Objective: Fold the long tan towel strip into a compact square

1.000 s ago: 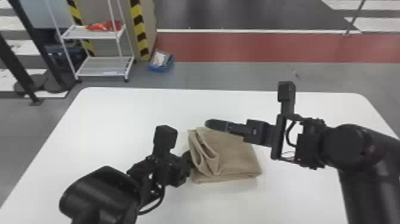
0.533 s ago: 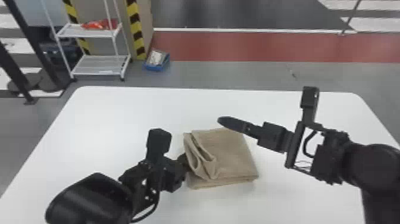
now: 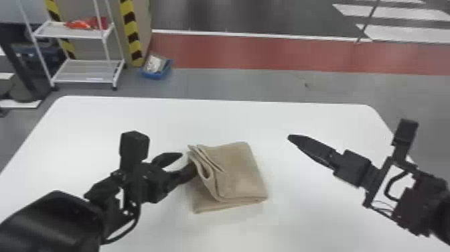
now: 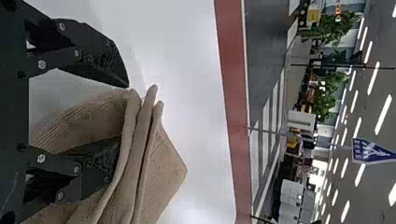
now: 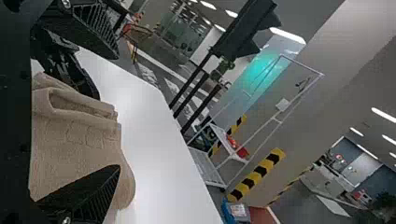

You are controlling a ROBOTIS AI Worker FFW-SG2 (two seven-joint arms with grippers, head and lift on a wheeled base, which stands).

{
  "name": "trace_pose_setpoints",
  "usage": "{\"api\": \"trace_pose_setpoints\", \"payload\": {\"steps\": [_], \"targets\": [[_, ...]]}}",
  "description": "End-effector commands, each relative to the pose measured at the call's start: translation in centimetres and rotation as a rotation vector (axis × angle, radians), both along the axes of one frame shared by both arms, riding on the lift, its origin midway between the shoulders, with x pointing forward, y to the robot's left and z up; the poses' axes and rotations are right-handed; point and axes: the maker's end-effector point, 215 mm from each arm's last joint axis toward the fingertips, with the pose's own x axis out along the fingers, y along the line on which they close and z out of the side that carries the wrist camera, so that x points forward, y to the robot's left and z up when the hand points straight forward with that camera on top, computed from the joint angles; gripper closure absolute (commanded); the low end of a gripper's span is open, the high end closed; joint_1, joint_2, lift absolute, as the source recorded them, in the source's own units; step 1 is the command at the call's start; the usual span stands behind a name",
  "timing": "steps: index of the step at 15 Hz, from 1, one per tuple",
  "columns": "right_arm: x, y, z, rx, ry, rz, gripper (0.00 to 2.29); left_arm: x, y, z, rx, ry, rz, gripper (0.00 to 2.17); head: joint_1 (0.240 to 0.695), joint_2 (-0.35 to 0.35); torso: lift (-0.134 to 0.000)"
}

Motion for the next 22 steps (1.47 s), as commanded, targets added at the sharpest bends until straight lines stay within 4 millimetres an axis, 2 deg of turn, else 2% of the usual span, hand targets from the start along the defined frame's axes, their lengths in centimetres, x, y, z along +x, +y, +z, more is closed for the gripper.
{"api": "trace_pose_setpoints", "payload": {"steps": [1, 2, 4, 5, 6, 7, 8, 9, 10, 12, 15, 17, 22], "targets": [[-1.6, -3.3, -0.5, -0.006, 0.011, -0.032, 0.05, 1.8, 2.3, 1.8, 0.006, -0.060, 0.033, 0.07, 0.695, -0.137, -0.124], [-2.6, -4.1, -0.6, -0.019, 0.013, -0.037, 0.05, 3.0, 3.8, 3.2, 0.018, -0.109, 0.052, 0.07, 0.695, -0.147, -0.124], [-4.5, -4.0, -0.8, -0.025, 0.015, -0.019, 0.05, 5.2, 8.1, 5.2, 0.040, -0.166, 0.116, 0.07, 0.695, -0.149, -0.124], [-5.4, -3.6, -0.7, -0.029, 0.014, -0.001, 0.08, 6.3, 10.4, 6.9, 0.029, -0.224, 0.153, 0.07, 0.695, -0.141, -0.124], [-6.6, -3.1, -1.1, -0.034, 0.023, 0.012, 0.23, 7.1, 12.9, 8.6, 0.013, -0.269, 0.191, 0.07, 0.695, -0.107, -0.124], [-7.8, -2.6, -1.6, -0.033, 0.044, 0.028, 0.70, 7.4, 15.1, 9.6, -0.013, -0.281, 0.221, 0.07, 0.695, -0.081, -0.124], [-9.0, -1.8, -2.8, -0.038, 0.089, 0.048, 1.54, 7.5, 16.9, 10.3, -0.040, -0.289, 0.245, 0.07, 0.695, -0.054, -0.124], [-9.6, -1.2, -3.6, -0.041, 0.112, 0.051, 2.00, 7.4, 17.8, 10.9, -0.057, -0.313, 0.257, 0.07, 0.695, -0.032, -0.124], [-9.7, -0.6, -4.4, -0.059, 0.112, 0.050, 2.13, 7.2, 18.3, 11.3, -0.068, -0.336, 0.256, 0.07, 0.695, -0.007, -0.124], [-9.3, 0.7, -4.9, -0.135, 0.047, 0.027, 2.16, 6.8, 18.0, 11.0, -0.084, -0.333, 0.241, 0.07, 0.695, 0.048, -0.124], [-9.3, 3.1, -7.4, -0.274, 0.039, 0.010, 2.16, 6.3, 17.4, 10.5, -0.100, -0.324, 0.225, 0.07, 0.695, 0.071, -0.124], [-10.0, 4.4, -9.1, -0.314, 0.065, 0.027, 2.16, 6.2, 17.4, 10.3, -0.102, -0.326, 0.227, 0.07, 0.695, 0.083, -0.124], [-10.0, 4.4, -11.3, -0.393, 0.083, 0.008, 2.16, 6.1, 17.5, 10.1, -0.119, -0.335, 0.221, 0.07, 0.695, 0.113, -0.124]]}}
